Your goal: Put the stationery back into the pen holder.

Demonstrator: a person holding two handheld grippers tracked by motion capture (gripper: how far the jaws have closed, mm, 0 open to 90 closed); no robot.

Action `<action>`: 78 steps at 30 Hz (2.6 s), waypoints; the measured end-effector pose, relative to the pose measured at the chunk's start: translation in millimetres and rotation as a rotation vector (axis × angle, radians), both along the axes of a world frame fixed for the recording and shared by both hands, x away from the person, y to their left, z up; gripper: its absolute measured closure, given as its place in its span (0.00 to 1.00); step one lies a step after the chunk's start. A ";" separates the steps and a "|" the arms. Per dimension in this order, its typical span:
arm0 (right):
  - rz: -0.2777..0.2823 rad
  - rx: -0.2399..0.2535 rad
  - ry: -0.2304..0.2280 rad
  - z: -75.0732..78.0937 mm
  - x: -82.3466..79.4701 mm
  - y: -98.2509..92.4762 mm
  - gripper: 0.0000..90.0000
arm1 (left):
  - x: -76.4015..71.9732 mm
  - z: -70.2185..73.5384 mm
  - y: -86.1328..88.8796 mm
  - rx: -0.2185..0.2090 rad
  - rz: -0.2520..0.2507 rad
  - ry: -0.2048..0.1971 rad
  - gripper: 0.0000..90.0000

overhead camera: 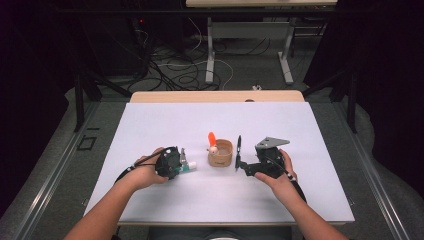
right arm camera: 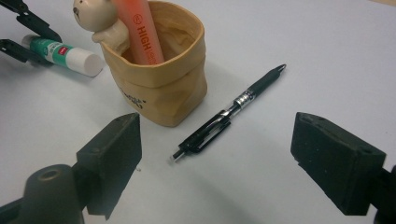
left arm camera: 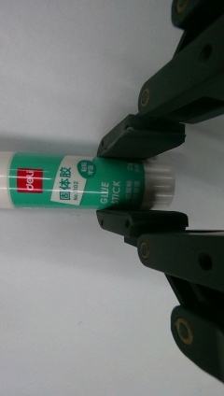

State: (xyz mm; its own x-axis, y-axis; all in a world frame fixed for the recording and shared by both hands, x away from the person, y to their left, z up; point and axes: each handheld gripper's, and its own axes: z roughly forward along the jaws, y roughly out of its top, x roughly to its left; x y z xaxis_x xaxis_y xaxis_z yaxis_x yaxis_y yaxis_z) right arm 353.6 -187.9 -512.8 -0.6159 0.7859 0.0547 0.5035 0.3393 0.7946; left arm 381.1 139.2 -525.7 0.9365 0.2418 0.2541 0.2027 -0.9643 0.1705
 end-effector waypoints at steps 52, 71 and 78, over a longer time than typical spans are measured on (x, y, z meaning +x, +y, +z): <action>0.035 0.296 -0.006 30.3 -5.3 1.6 0.16 | -12.5 62.1 0.6 -0.898 0.270 -0.043 0.73; 0.032 0.542 -0.014 58.2 4.2 13.6 0.40 | -18.5 59.1 -39.3 -1.053 0.252 -0.010 0.73; 0.014 0.569 0.107 62.3 3.6 13.6 0.48 | -26.3 54.0 -50.5 -1.077 0.243 0.009 0.73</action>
